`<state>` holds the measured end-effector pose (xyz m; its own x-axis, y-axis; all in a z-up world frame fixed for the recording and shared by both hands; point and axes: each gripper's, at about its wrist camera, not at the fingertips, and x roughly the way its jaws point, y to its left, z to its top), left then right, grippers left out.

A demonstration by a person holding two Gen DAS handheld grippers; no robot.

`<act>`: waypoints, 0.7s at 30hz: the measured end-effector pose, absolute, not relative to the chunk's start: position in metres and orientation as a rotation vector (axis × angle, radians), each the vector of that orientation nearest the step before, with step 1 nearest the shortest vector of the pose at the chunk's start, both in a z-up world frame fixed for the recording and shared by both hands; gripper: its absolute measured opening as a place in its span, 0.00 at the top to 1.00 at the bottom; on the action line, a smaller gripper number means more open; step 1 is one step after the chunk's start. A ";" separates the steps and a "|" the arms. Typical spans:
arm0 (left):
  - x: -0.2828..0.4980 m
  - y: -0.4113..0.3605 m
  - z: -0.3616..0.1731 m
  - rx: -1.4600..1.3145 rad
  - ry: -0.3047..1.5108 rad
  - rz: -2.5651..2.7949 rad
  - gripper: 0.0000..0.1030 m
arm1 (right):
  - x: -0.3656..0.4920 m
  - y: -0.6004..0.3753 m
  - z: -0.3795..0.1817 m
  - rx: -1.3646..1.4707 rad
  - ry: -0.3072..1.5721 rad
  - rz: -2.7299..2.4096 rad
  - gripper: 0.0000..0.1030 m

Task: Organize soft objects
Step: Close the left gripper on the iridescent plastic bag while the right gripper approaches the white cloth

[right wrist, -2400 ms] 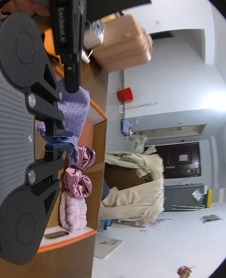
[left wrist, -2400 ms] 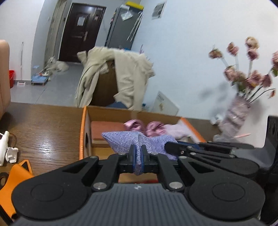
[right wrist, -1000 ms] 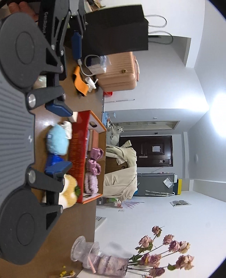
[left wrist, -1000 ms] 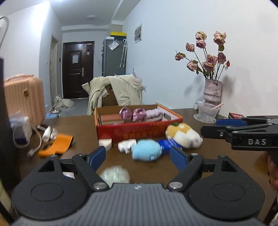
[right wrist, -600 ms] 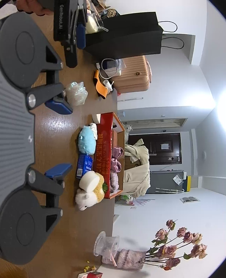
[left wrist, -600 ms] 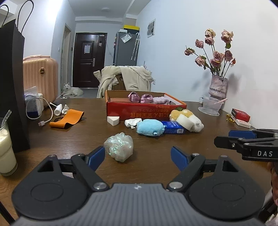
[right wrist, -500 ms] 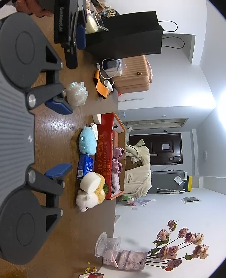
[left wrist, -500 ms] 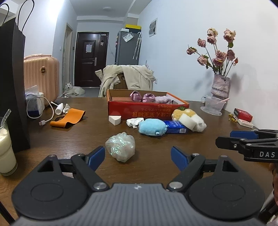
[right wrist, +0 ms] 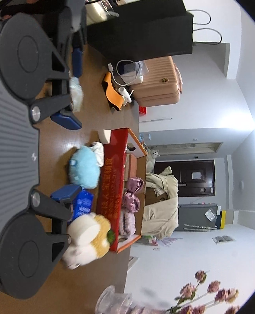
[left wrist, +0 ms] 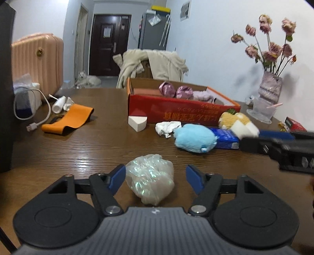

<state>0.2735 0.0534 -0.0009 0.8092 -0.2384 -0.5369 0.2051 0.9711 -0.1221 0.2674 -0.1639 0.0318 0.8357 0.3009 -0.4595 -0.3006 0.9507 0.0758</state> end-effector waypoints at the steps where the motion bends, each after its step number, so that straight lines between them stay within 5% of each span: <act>1: 0.280 0.053 -0.003 -0.059 0.593 -0.242 0.40 | 0.279 -0.162 0.032 -0.003 0.491 0.325 0.41; 7: 0.308 0.060 -0.008 -0.081 0.633 -0.298 0.61 | 0.351 -0.140 0.024 -0.013 0.537 0.360 0.41; 21: 0.341 0.084 0.005 -0.133 0.595 -0.222 0.64 | 0.442 -0.095 -0.014 -0.050 0.623 0.396 0.42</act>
<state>0.3407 0.0843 0.0054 0.8056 -0.2446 -0.5396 0.1685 0.9678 -0.1872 0.4425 -0.0954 -0.0141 0.7399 0.3459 -0.5770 -0.3759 0.9239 0.0719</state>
